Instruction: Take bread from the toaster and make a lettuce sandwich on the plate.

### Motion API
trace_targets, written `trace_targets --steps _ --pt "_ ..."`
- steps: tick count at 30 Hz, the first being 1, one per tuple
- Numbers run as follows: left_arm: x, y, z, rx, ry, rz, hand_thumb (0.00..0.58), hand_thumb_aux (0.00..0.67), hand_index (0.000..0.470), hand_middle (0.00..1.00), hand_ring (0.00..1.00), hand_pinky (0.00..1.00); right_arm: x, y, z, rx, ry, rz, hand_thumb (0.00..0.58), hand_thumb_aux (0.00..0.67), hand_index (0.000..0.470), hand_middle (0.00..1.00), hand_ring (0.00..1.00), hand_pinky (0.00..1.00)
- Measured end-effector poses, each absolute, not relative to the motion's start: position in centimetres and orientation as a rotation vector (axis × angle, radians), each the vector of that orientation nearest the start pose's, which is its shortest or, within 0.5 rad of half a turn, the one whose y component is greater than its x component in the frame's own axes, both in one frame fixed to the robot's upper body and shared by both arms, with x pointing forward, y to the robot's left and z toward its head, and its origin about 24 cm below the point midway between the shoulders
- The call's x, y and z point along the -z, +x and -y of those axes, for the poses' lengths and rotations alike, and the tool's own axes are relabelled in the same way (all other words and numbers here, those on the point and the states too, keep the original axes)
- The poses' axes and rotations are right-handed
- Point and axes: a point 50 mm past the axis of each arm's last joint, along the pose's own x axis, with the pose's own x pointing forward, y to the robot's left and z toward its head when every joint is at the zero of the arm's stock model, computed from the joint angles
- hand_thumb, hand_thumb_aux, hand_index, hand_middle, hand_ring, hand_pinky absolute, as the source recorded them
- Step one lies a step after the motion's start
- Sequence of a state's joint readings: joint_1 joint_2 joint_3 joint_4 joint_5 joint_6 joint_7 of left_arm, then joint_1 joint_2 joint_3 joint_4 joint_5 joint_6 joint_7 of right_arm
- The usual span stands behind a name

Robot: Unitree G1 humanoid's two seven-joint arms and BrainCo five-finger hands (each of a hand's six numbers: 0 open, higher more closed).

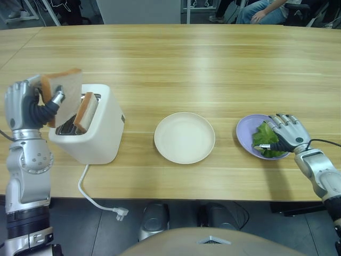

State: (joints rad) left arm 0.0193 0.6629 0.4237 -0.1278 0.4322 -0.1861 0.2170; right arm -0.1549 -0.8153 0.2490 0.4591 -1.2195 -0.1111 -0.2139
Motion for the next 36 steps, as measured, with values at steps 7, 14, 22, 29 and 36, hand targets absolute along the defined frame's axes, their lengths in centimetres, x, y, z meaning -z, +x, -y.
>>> trace_targets --steps 7,14,22,29,36 --pt "-24.3 20.6 -28.8 -0.512 1.026 0.761 0.58 0.67 0.46 1.0 1.0 1.0 -1.5 26.5 31.7 -0.319 -2.117 -0.152 0.0 0.0 0.0 0.0 0.0 0.0" --pt "-27.5 19.7 -24.5 -0.388 0.904 0.946 0.58 0.67 0.46 1.0 1.0 1.0 -1.5 26.9 32.4 -0.284 -2.129 -0.171 0.58 0.67 0.46 0.0 0.0 0.0" --pt "-25.4 21.8 -19.1 -0.112 0.726 0.897 0.58 0.67 0.46 1.0 1.0 1.0 -2.2 27.6 32.0 -0.254 -2.096 -0.135 0.58 0.67 0.46 0.0 0.0 0.0" --pt "-18.4 25.1 -13.2 0.183 0.665 0.639 0.58 0.67 0.46 1.0 1.0 1.0 -2.2 27.5 30.8 -0.283 -2.023 -0.066 0.58 0.67 0.46 0.0 0.0 0.0" --pt "-7.6 27.3 -9.6 0.378 0.699 0.263 0.58 0.67 0.46 1.0 1.0 1.0 -3.0 27.2 29.7 -0.332 -1.941 -0.024 0.58 0.67 0.46 0.0 0.0 0.0"
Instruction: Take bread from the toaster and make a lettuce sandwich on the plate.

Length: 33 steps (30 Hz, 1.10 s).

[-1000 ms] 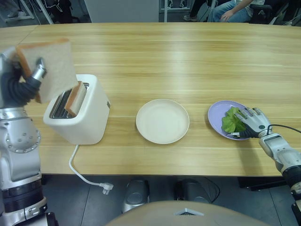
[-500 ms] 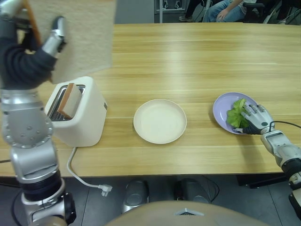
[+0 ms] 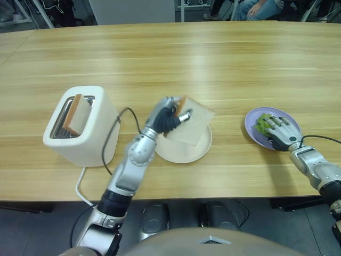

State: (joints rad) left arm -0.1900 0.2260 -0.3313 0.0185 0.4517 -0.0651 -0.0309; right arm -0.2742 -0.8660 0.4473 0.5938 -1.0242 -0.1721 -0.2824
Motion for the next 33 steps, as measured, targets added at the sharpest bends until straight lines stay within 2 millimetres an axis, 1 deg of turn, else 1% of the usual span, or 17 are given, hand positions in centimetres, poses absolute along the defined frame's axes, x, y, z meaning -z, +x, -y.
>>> trace_targets --steps 1,2,3,5,8,11,13,17,19,22,23,24,25,26,27,31,33 --pt "-6.2 27.4 -9.5 0.392 0.711 0.216 0.58 0.67 0.46 1.0 1.0 1.0 -3.1 27.2 29.5 -0.336 -1.93 -0.022 0.58 0.67 0.46 0.0 0.0 0.0" --pt "-4.1 27.7 -9.6 0.399 0.727 0.142 0.58 0.67 0.46 1.0 1.0 1.0 -3.2 27.2 29.2 -0.345 -1.915 -0.015 0.58 0.67 0.46 0.0 0.0 0.0" --pt "-3.2 28.0 -9.7 0.394 0.737 0.115 0.58 0.67 0.46 1.0 1.0 1.0 -3.3 27.0 29.2 -0.354 -1.907 -0.013 0.58 0.67 0.46 0.0 0.0 0.0" --pt "-2.2 28.4 -9.6 0.396 0.743 0.096 0.58 0.67 0.46 1.0 1.0 1.0 -3.5 26.8 29.2 -0.356 -1.899 -0.01 0.58 0.67 0.46 0.0 0.0 0.0" --pt "-0.9 29.3 -10.4 0.357 0.756 0.066 0.58 0.67 0.46 1.0 1.0 1.0 -4.4 26.8 28.7 -0.339 -1.874 0.026 0.58 0.67 0.46 0.0 0.0 0.0" --pt "-0.5 30.0 -11.5 0.29 0.766 0.065 0.58 0.67 0.46 1.0 1.0 1.0 -4.9 26.7 28.7 -0.33 -1.865 0.037 0.58 0.67 0.46 0.0 0.0 0.0" --pt "-0.9 30.7 -12.3 0.225 0.74 0.091 0.58 0.67 0.46 1.0 1.0 1.0 -5.0 26.6 28.6 -0.336 -1.859 0.039 0.58 0.67 0.46 0.0 0.0 0.0" --pt "-1.6 31.5 -13.2 0.159 0.706 0.112 0.58 0.67 0.46 1.0 1.0 1.0 -5.1 26.6 28.6 -0.334 -1.843 0.043 0.58 0.67 0.46 0.0 0.0 0.0" --pt "-1.3 31.6 -13.3 0.165 0.708 0.091 0.58 0.67 0.46 1.0 1.0 1.0 -5.1 26.6 28.6 -0.337 -1.838 0.04 0.58 0.67 0.46 0.0 0.0 0.0" --pt "0.1 31.0 -12.9 0.288 0.766 0.004 0.58 0.67 0.46 1.0 1.0 1.0 -5.7 26.6 28.9 -0.324 -1.84 0.049 0.58 0.67 0.46 0.0 0.0 0.0" --pt "0.8 30.5 -12.6 0.345 0.805 -0.024 0.429 0.328 0.225 0.85 0.85 0.85 -6.2 26.7 29.0 -0.308 -1.841 0.061 0.58 0.67 0.46 0.0 0.0 0.0" --pt "1.1 30.1 -12.3 0.378 0.83 -0.031 0.0 0.0 0.0 0.61 0.61 0.61 -6.6 26.8 29.0 -0.295 -1.839 0.074 0.58 0.67 0.46 0.0 0.0 0.0" --pt "0.9 29.7 -11.9 0.421 0.878 -0.02 0.0 0.0 0.0 0.24 0.24 0.24 -7.1 27.0 29.1 -0.277 -1.84 0.087 0.58 0.67 0.46 0.0 0.0 0.0" --pt "0.9 29.4 -11.8 0.447 0.913 -0.016 0.0 0.0 0.0 0.24 0.24 0.24 -7.5 27.1 29.1 -0.263 -1.841 0.101 0.58 0.67 0.46 0.0 0.0 0.0" --pt "0.7 29.0 -11.7 0.468 0.942 -0.013 0.0 0.0 0.0 0.0 0.0 0.0 -8.1 27.3 29.1 -0.243 -1.837 0.119 0.58 0.67 0.46 0.0 0.0 0.0" --pt "0.5 27.8 -11.6 0.512 1.021 -0.04 0.0 0.0 0.0 0.0 0.0 0.0 -9.2 27.5 29.0 -0.201 -1.822 0.156 0.58 0.67 0.46 0.0 0.0 0.0" --pt "0.4 27.5 -11.6 0.52 1.058 -0.05 0.0 0.0 0.0 0.0 0.0 0.0 -9.6 27.6 28.9 -0.188 -1.821 0.174 0.58 0.67 0.46 0.0 0.0 0.0"
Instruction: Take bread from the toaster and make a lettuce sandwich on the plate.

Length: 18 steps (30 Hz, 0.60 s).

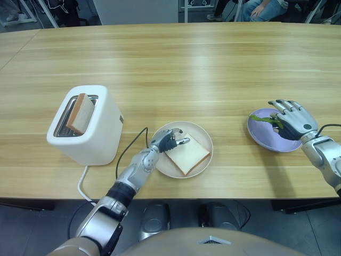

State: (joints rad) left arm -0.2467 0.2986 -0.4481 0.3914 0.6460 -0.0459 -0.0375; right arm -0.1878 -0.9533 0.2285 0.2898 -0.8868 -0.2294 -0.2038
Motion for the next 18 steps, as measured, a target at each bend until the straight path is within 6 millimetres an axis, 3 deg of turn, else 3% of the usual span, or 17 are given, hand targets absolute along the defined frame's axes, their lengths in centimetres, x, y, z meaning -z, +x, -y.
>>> trace_targets --steps 7,9,14,18 --pt "-0.9 26.5 -12.1 0.451 1.179 0.014 0.0 0.0 0.0 0.0 0.0 0.0 -10.8 27.7 28.1 -0.167 -1.812 0.242 0.58 0.67 0.46 0.0 0.0 0.0" --pt "-2.8 26.5 -11.9 0.38 1.168 0.121 0.0 0.0 0.0 0.0 0.0 0.0 -11.4 27.7 27.5 -0.16 -1.801 0.286 0.58 0.67 0.46 0.0 0.0 0.0" --pt "-10.1 26.0 -11.8 0.158 1.023 0.449 0.0 0.0 0.0 0.0 0.0 0.0 -12.9 27.8 25.0 -0.167 -1.753 0.407 0.58 0.67 0.46 0.0 0.0 0.0" --pt "-14.5 24.3 -13.1 0.016 0.941 0.62 0.0 0.0 0.0 0.0 0.0 0.0 -14.4 28.2 22.4 -0.162 -1.696 0.521 0.58 0.67 0.46 0.0 0.0 0.0"
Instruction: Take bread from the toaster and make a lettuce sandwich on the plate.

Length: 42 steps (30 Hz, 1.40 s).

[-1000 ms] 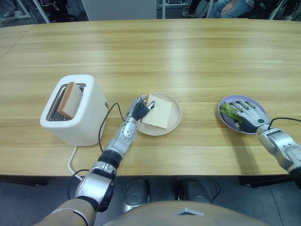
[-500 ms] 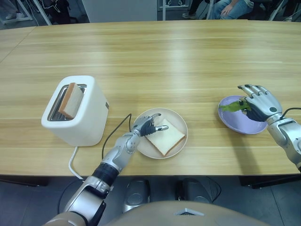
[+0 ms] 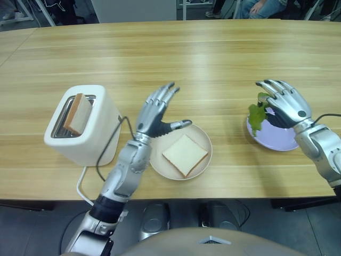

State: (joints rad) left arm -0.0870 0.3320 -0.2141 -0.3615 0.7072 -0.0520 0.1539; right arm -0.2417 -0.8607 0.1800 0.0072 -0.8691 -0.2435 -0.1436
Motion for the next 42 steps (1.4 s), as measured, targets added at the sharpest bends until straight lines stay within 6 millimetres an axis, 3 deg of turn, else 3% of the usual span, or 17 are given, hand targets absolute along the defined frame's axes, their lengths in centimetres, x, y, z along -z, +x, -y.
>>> trace_targets --steps 7,14,19,24,31,32,33,34,35,42 --pt "-18.6 21.7 -18.0 -0.214 0.988 0.704 0.0 0.0 0.0 0.0 0.0 0.0 -16.8 28.8 17.3 -0.171 -1.576 0.713 0.58 0.67 0.46 0.0 0.0 0.0" --pt "-18.7 19.9 -24.3 -0.389 1.135 0.519 0.0 0.0 0.0 0.0 0.0 0.0 -17.6 28.2 12.8 -0.219 -1.428 0.821 0.58 0.67 0.46 0.0 0.0 0.0" --pt "-15.6 19.4 -28.9 -0.426 1.257 0.226 0.0 0.0 0.0 0.0 0.0 0.0 -16.1 27.2 9.4 -0.321 -1.306 0.835 0.58 0.67 0.46 0.0 0.0 0.0" --pt "-13.4 19.2 -31.8 -0.451 1.358 -0.003 0.0 0.0 0.0 0.0 0.0 0.0 -14.9 26.1 6.8 -0.422 -1.222 0.854 0.58 0.67 0.46 0.0 0.0 0.0" --pt "-10.4 19.9 -32.8 -0.409 1.397 -0.187 0.0 0.0 0.0 0.0 0.0 0.0 -13.7 25.1 4.3 -0.529 -1.169 0.878 0.58 0.67 0.46 0.0 0.0 0.0" --pt "-10.3 20.1 -32.9 -0.41 1.402 -0.194 0.045 0.026 0.018 0.0 0.0 0.0 -13.4 25.0 4.1 -0.539 -1.171 0.875 0.58 0.67 0.46 0.0 0.0 0.0" --pt "-10.4 20.4 -33.1 -0.417 1.406 -0.196 0.363 0.26 0.179 0.0 0.0 0.0 -13.1 24.9 4.0 -0.553 -1.173 0.871 0.58 0.67 0.46 0.0 0.0 0.0" --pt "-10.5 20.6 -33.1 -0.424 1.405 -0.193 0.512 0.441 0.303 0.0 0.0 0.0 -12.8 24.7 3.9 -0.566 -1.177 0.868 0.58 0.67 0.46 0.0 0.0 0.0" --pt "-10.5 20.8 -33.0 -0.423 1.402 -0.187 0.58 0.67 0.46 0.0 0.0 0.0 -12.5 24.6 3.8 -0.573 -1.178 0.862 0.58 0.67 0.46 0.0 0.0 0.0" --pt "-11.2 21.5 -32.1 -0.416 1.368 -0.108 0.58 0.67 0.46 0.0 0.0 0.0 -9.0 25.1 4.8 -0.627 -1.264 0.779 0.58 0.67 0.46 0.0 0.0 0.0"
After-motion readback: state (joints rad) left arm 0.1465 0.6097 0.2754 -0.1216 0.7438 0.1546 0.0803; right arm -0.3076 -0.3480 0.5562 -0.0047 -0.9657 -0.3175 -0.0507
